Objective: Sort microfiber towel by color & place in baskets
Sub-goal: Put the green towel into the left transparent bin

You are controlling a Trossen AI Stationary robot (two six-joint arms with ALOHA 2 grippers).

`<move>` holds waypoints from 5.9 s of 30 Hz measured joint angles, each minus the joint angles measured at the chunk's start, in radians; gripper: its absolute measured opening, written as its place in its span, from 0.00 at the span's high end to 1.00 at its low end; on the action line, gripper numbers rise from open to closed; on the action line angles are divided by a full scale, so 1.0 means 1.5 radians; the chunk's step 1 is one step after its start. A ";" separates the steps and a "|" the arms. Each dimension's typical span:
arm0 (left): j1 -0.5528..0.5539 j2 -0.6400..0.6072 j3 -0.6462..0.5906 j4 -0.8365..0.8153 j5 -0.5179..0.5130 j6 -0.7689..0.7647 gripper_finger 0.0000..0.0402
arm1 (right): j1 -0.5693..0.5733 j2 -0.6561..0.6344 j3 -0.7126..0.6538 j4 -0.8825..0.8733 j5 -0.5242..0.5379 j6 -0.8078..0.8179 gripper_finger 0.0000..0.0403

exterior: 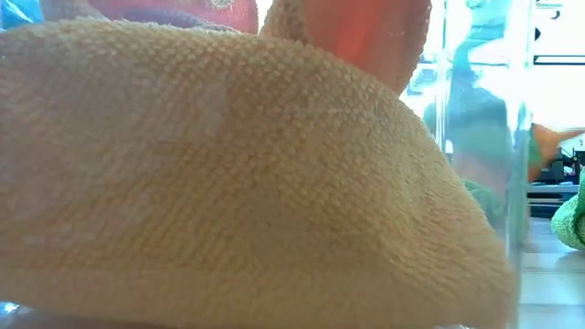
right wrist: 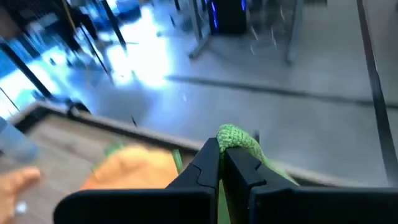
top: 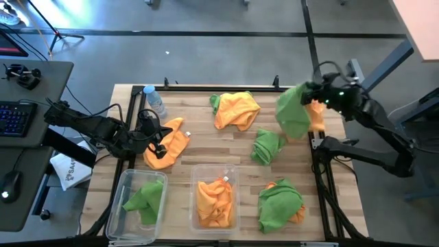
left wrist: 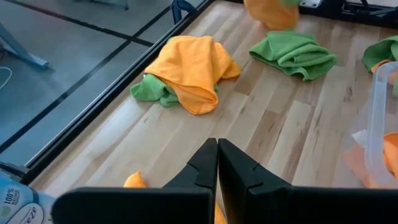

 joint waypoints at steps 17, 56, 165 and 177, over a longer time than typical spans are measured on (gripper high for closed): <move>0.000 0.000 0.000 0.016 0.001 -0.012 1.00 | 0.000 0.052 0.061 0.030 -0.128 -0.034 1.00; 0.161 0.177 0.123 0.609 0.072 0.363 0.87 | 0.227 0.283 0.094 0.397 -0.372 -0.035 1.00; -0.204 0.372 0.753 -0.477 0.413 -0.273 1.00 | 0.632 0.345 0.146 -0.167 -0.071 0.269 0.99; -0.330 0.367 0.651 -0.475 0.500 -0.407 1.00 | 0.671 0.345 0.146 -0.173 -0.069 0.262 1.00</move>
